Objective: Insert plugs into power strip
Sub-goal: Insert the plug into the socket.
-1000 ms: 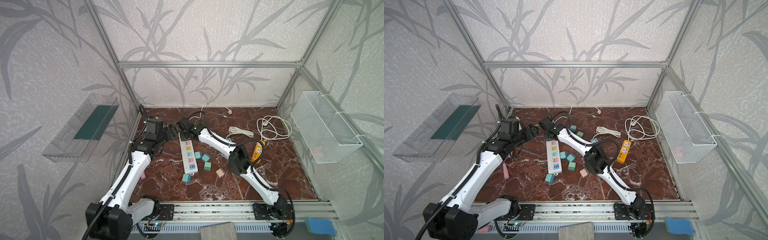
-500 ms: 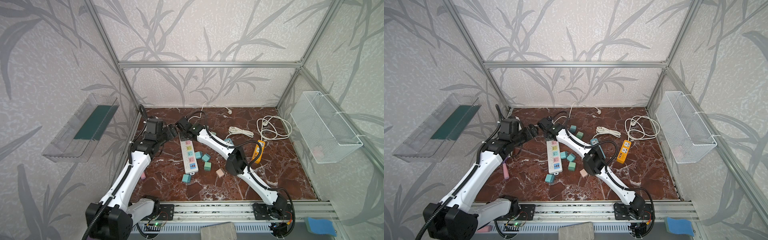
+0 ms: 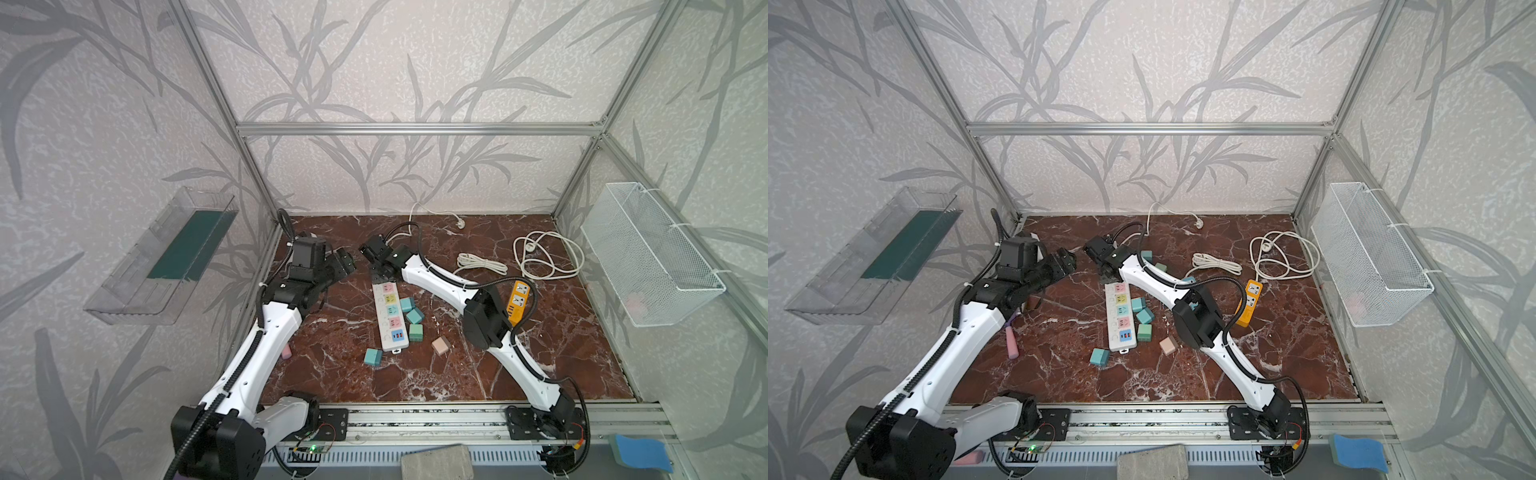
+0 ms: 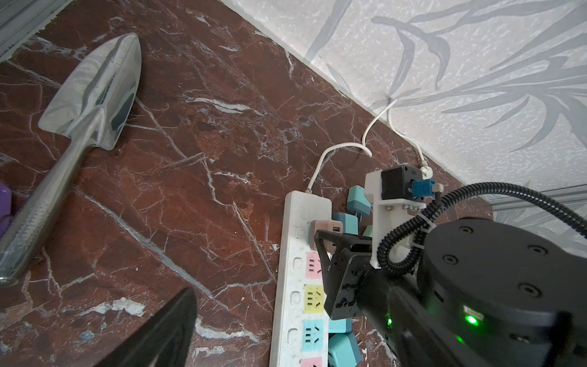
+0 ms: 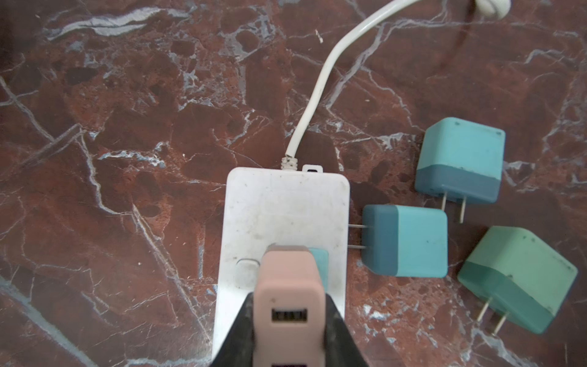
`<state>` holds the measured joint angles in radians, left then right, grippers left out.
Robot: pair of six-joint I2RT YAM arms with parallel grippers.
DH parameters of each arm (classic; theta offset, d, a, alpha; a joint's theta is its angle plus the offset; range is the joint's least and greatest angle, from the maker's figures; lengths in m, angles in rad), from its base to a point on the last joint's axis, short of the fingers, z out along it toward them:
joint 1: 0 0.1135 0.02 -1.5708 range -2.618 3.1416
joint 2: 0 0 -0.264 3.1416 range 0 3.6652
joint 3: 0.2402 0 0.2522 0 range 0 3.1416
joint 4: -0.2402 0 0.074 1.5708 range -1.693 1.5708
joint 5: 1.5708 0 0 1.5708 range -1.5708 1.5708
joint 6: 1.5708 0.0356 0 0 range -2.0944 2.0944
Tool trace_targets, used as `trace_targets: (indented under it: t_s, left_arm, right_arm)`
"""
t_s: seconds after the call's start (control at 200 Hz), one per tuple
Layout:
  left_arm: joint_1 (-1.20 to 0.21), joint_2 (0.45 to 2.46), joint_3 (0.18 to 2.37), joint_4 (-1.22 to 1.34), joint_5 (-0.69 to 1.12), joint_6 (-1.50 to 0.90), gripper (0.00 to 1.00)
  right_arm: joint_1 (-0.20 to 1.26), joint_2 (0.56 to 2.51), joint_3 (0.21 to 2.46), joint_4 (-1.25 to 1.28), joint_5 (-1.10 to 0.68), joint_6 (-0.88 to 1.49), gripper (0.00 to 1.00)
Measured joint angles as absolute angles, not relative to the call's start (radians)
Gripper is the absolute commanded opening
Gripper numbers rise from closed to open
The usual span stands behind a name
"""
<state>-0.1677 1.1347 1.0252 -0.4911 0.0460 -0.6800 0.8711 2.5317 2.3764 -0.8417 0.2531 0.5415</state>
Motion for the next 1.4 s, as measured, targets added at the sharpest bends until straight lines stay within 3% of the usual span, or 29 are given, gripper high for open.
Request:
trace_targets:
  t_s: [0.275,0.55,0.72,0.785,0.975,1.11,1.19,1.4]
  left_arm:
    - [-0.167,1.135,1.025,-0.491,0.046,-0.673,0.93]
    - [-0.161,1.145,1.025,-0.487,0.046,-0.673,0.93]
    - [-0.160,1.148,1.024,-0.485,0.047,-0.673,0.93]
    - [-0.160,1.148,1.024,-0.485,0.047,-0.673,0.93]
    - [-0.155,1.148,1.020,-0.477,0.054,-0.672,0.94]
    - [-0.152,1.148,1.017,-0.473,0.054,-0.669,0.94]
    - [-0.151,1.146,1.010,-0.462,0.054,-0.665,0.94]
    - [-0.149,1.146,1.004,-0.456,0.054,-0.662,0.94]
  right_arm:
    - [0.878,2.496,2.302,-0.820,0.256,0.510,0.00]
    - [0.879,2.554,2.398,-0.874,0.257,0.505,0.00]
    - [0.884,2.486,2.255,-0.769,0.264,0.507,0.00]
    - [0.883,2.460,2.202,-0.722,0.263,0.508,0.08]
    - [0.883,2.422,2.146,-0.672,0.217,0.498,0.44]
    - [0.883,2.434,2.160,-0.719,0.163,0.485,0.61]
    - [0.882,2.437,2.184,-0.743,0.133,0.479,0.66]
    - [0.878,2.362,2.097,-0.721,0.110,0.458,0.66]
